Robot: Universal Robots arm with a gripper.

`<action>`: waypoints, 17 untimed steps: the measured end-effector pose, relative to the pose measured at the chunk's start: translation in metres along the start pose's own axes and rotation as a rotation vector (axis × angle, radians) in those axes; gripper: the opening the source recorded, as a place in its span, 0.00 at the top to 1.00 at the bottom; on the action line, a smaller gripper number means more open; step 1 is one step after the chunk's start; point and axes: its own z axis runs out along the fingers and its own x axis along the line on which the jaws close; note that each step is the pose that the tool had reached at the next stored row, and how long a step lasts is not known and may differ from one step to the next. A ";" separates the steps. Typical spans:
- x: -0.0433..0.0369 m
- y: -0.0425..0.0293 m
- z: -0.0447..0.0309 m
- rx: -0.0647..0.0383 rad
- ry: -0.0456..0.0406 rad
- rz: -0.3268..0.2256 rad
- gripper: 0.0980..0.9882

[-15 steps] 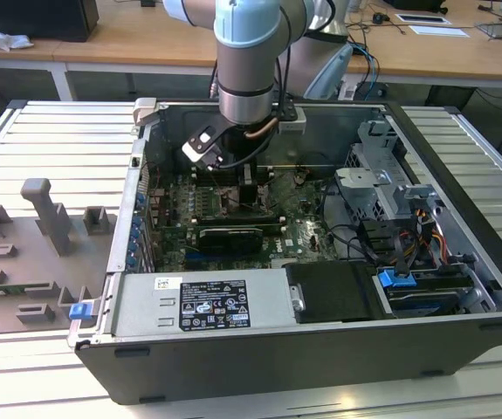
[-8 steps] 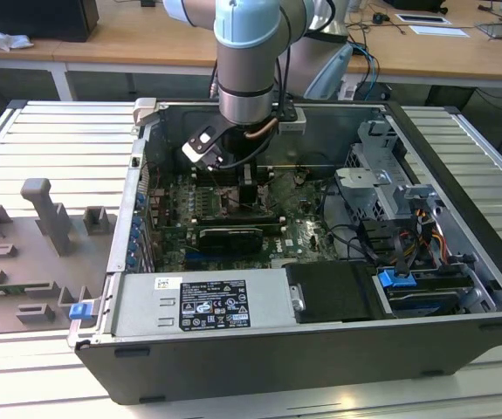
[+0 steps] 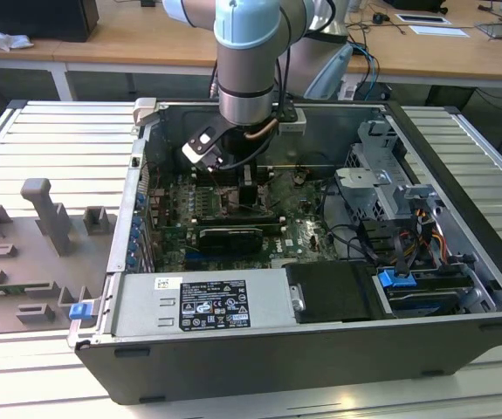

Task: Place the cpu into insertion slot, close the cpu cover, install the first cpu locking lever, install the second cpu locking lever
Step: 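Place the cpu into insertion slot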

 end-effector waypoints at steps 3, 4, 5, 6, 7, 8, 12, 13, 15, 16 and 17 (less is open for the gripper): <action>0.0000 0.0000 0.0001 0.000 0.0001 0.000 0.50; 0.0000 0.0000 0.0001 0.000 0.0001 0.000 0.50; 0.0000 0.0000 0.0001 0.000 0.0001 0.000 0.50; 0.0002 0.0001 0.0003 0.000 0.0010 0.000 0.50; 0.0002 0.0001 0.0003 0.000 0.0006 0.000 0.48; 0.0001 0.0000 0.0002 0.000 0.0003 0.000 0.48; 0.0000 0.0000 -0.0002 0.000 -0.0003 0.000 0.41; 0.0000 0.0001 -0.0015 0.000 -0.0001 0.000 0.41; 0.0000 0.0002 -0.0047 0.000 0.0000 0.000 0.41; 0.0000 0.0003 -0.0065 0.000 -0.0001 0.000 0.41; 0.0000 0.0004 -0.0077 0.000 -0.0001 0.000 0.41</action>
